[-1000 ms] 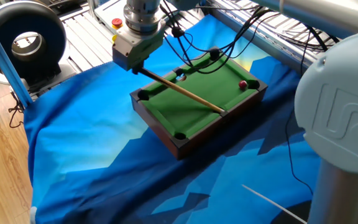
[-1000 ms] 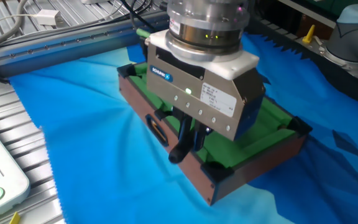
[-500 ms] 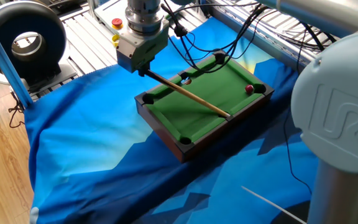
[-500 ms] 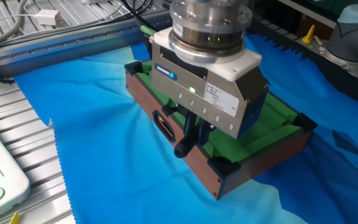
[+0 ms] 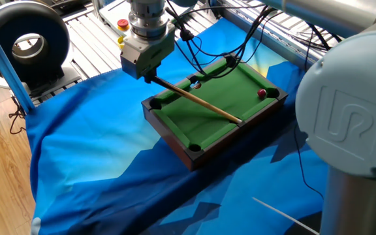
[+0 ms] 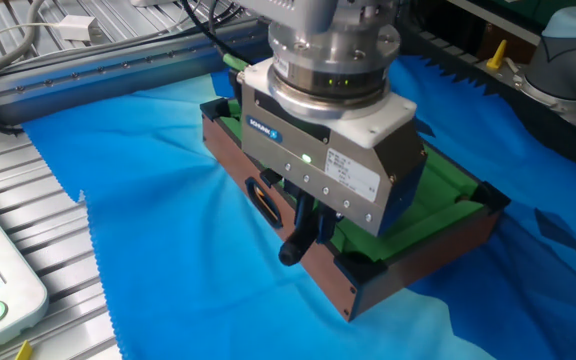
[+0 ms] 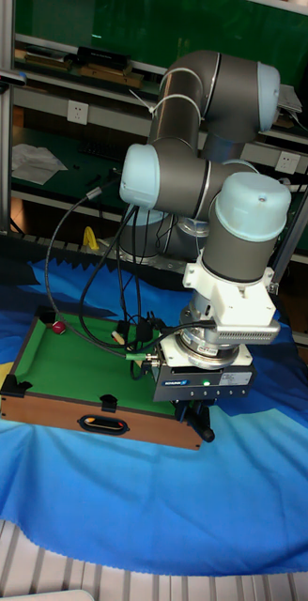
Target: Hit the pool ball
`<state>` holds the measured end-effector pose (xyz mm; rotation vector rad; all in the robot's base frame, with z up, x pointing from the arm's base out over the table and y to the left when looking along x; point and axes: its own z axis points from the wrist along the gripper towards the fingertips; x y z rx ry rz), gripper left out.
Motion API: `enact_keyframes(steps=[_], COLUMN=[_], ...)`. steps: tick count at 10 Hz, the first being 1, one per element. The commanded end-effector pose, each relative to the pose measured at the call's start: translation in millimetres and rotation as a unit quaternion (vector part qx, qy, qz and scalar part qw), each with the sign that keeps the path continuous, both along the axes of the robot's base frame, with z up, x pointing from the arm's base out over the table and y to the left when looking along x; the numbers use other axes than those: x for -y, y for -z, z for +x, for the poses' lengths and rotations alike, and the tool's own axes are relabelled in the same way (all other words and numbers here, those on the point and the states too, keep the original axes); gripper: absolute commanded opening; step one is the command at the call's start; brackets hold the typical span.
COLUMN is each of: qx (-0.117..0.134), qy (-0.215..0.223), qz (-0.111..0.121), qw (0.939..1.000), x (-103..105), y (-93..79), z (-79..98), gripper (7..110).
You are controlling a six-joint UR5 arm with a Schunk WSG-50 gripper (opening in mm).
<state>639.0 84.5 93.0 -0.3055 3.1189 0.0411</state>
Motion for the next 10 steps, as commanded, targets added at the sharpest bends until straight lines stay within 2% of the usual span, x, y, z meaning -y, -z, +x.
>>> enact_keyframes(steps=[1, 5, 7, 8, 9, 10], qx=[-0.009, -0.011, -0.012, -0.008, 0.000, 0.007], qy=[0.008, 0.010, 0.023, 0.021, 0.014, 0.003], qz=[0.002, -0.003, 0.001, 0.017, 0.036, 0.043], qw=[0.9999, 0.9999, 0.9997, 0.9996, 0.9993, 0.9990], x=[1, 3, 1, -6, -13, -12], y=[-0.5, -4.5, -7.7, -10.0, -12.4, -15.1], z=[-2.7, -7.3, -10.3, -10.0, -6.6, -3.9], gripper=[7, 7, 7, 7, 22, 22])
